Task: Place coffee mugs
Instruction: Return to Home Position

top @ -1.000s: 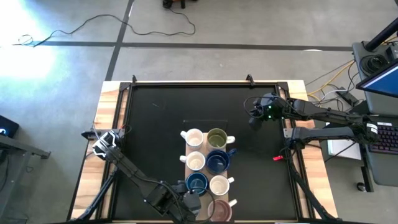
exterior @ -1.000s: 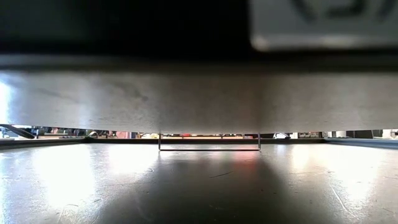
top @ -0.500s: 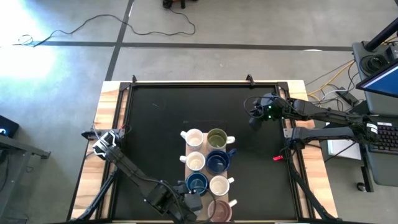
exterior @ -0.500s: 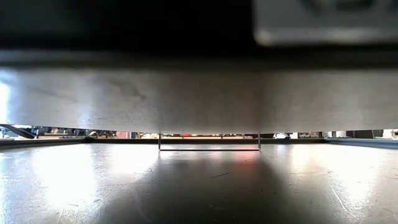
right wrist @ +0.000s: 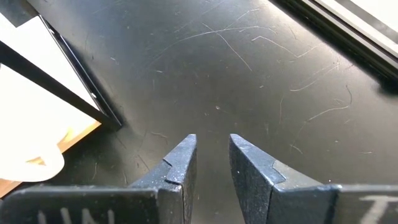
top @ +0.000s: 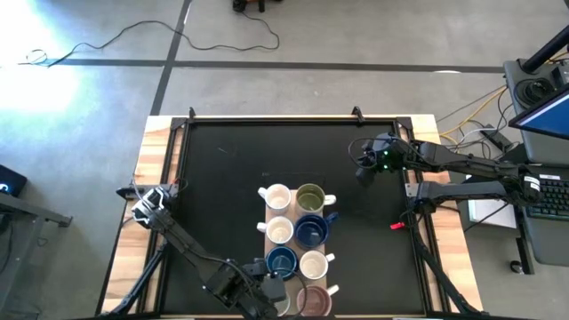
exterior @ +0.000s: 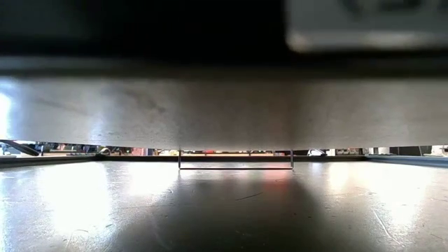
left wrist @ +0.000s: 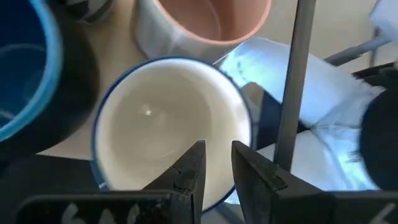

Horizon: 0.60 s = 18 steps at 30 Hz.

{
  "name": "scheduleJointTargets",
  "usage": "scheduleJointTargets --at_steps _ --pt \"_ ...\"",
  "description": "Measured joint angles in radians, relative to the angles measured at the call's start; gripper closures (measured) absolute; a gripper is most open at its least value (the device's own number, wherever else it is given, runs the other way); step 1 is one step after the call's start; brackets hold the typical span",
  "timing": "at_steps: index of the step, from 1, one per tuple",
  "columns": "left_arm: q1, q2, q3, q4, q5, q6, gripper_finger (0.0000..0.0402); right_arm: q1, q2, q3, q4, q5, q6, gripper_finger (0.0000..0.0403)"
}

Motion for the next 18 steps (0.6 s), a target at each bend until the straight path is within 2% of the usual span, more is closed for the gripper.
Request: scheduleJointTargets --at_steps 5,14,18 --pt "-0.022 -0.035 0.001 -0.115 -0.109 0.022 0.0338 0.000 0.000 0.000 0.000 0.000 0.000 0.0319" --pt "-0.049 -0.099 0.001 -0.365 -0.211 0.056 0.0333 0.000 0.000 0.000 0.000 0.000 0.000 0.0319" --pt "-0.051 -0.126 0.001 -0.503 -0.303 0.058 0.0333 0.000 0.000 0.000 0.000 0.000 0.000 0.0319"
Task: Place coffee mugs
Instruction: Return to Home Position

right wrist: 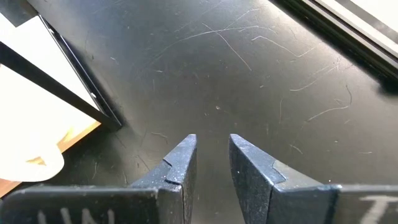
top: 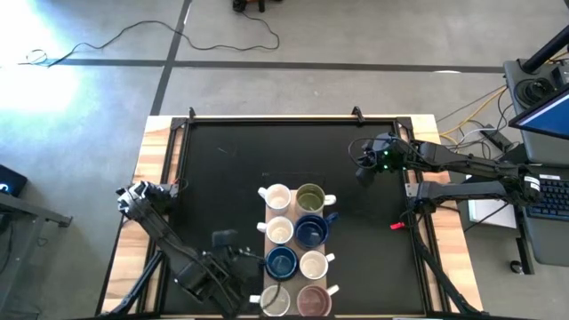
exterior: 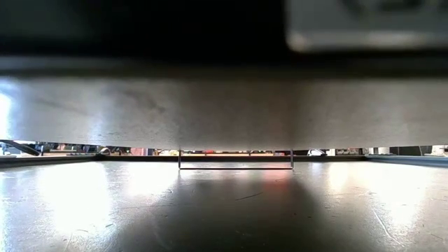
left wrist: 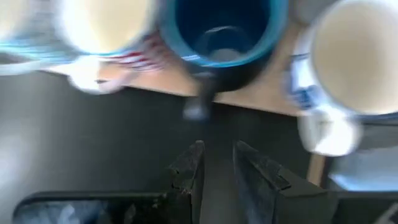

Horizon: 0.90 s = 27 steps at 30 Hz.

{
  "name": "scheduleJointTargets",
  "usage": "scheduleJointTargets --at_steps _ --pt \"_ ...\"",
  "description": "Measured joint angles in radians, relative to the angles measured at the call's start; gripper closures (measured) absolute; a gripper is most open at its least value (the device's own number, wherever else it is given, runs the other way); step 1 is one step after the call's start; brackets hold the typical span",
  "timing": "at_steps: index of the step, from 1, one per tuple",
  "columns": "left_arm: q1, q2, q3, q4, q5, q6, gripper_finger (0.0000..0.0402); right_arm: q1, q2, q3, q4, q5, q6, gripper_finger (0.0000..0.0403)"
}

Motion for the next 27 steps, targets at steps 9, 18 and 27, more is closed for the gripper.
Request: scheduleJointTargets --at_steps 9,18,27 --pt "0.006 -0.114 -0.067 -0.140 -0.170 0.052 0.0333 0.000 0.000 0.000 0.000 0.000 0.000 0.0319" --pt "0.027 -0.401 -0.455 -0.035 -0.247 -0.064 0.0333 0.000 0.000 0.000 0.000 0.000 0.000 0.0319" --pt "0.078 -0.857 -0.987 0.397 -0.398 -0.012 0.0333 0.000 0.000 0.000 0.000 0.000 0.000 0.0319"
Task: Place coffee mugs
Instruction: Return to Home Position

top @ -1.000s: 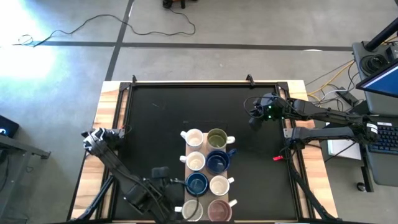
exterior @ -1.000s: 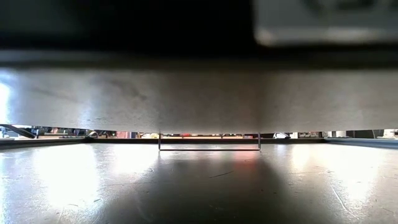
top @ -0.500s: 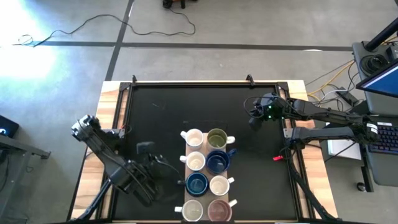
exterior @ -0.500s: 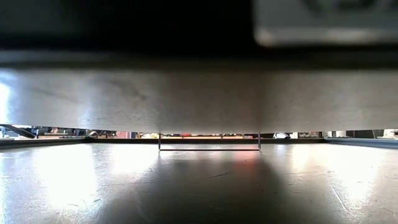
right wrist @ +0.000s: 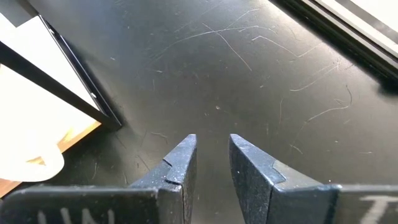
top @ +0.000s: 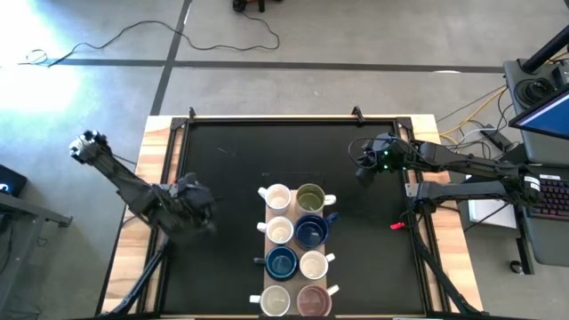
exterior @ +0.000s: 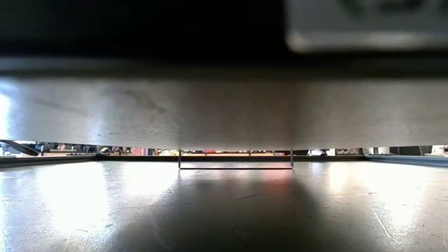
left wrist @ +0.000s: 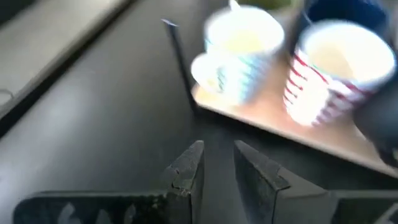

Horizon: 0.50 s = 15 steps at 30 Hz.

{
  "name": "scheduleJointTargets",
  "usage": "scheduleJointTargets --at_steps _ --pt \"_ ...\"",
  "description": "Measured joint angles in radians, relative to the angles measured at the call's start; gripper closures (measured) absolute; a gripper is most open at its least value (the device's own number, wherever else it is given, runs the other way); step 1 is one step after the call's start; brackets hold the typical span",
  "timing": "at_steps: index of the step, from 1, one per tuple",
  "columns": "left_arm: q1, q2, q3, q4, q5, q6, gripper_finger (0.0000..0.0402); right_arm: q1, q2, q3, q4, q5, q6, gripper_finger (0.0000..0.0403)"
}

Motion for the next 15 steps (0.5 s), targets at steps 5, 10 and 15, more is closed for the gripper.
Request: scheduleJointTargets --at_steps 5,10,15 --pt "0.041 -0.242 -0.245 0.230 -0.135 0.127 0.0333 0.000 0.000 0.000 0.000 0.000 0.000 0.0319" --pt "0.075 -0.440 -0.468 0.565 -0.122 0.430 0.0333 0.000 0.000 0.000 0.000 0.000 0.000 0.0319" --pt "0.130 -0.572 -0.675 0.993 0.103 0.841 0.0333 0.000 0.000 0.000 0.000 0.000 0.000 0.0319"
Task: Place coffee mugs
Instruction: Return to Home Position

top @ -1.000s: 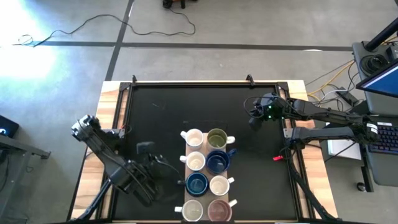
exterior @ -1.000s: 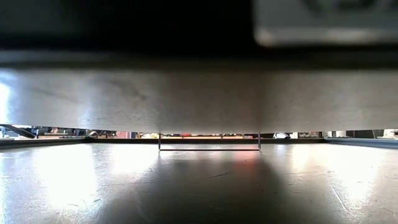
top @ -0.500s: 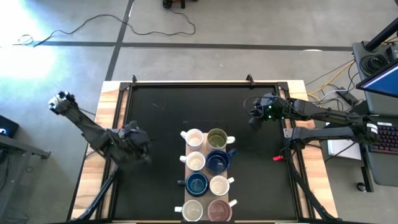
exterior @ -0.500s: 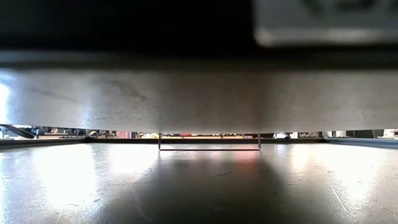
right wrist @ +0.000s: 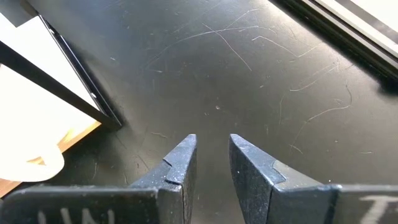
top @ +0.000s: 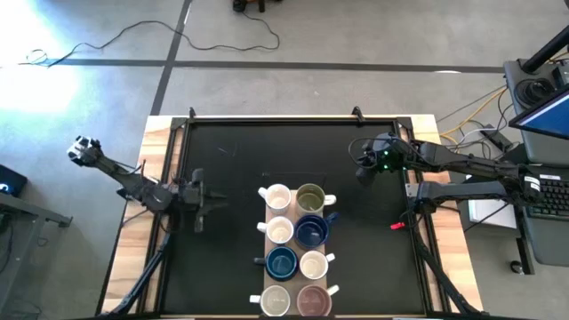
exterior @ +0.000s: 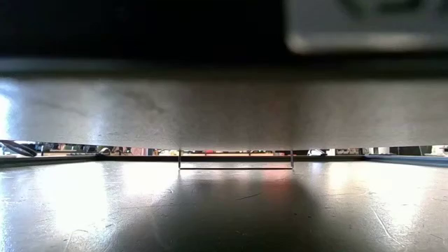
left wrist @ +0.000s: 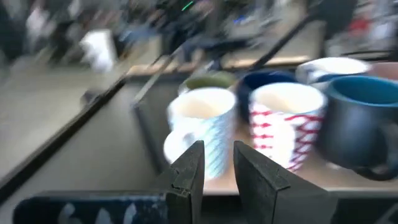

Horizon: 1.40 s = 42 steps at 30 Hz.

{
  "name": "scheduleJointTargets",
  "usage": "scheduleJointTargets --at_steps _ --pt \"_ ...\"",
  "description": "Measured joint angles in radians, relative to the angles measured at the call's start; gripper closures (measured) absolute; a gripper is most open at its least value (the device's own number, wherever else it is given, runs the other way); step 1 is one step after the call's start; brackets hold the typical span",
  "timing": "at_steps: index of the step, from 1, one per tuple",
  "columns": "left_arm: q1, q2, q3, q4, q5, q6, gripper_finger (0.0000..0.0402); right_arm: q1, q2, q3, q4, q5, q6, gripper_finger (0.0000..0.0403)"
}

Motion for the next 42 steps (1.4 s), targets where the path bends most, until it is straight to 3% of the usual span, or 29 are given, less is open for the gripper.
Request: scheduleJointTargets --at_steps 3,6,20,24,28,42 --pt "0.053 -0.053 -0.114 0.216 0.146 0.169 0.0333 0.000 0.000 0.000 0.000 0.000 0.000 0.0319" --pt "0.113 -0.086 -0.187 0.334 0.211 0.215 0.0333 0.000 0.000 0.000 0.000 0.000 0.000 0.0319" --pt "0.365 -0.168 -0.213 0.333 0.240 0.350 0.0333 0.000 0.000 0.000 0.000 0.000 0.000 0.0319" --pt "0.418 -0.188 -0.242 0.342 0.361 0.327 0.0333 0.000 0.000 0.000 0.000 0.000 0.000 0.0319" --pt "0.435 -0.200 -0.290 0.413 0.445 0.320 0.0333 0.000 0.000 0.000 0.000 0.000 0.000 0.0319" --pt "0.435 -0.195 -0.290 0.327 0.437 0.298 0.0333 0.000 0.000 0.000 0.000 0.000 0.000 0.0319"
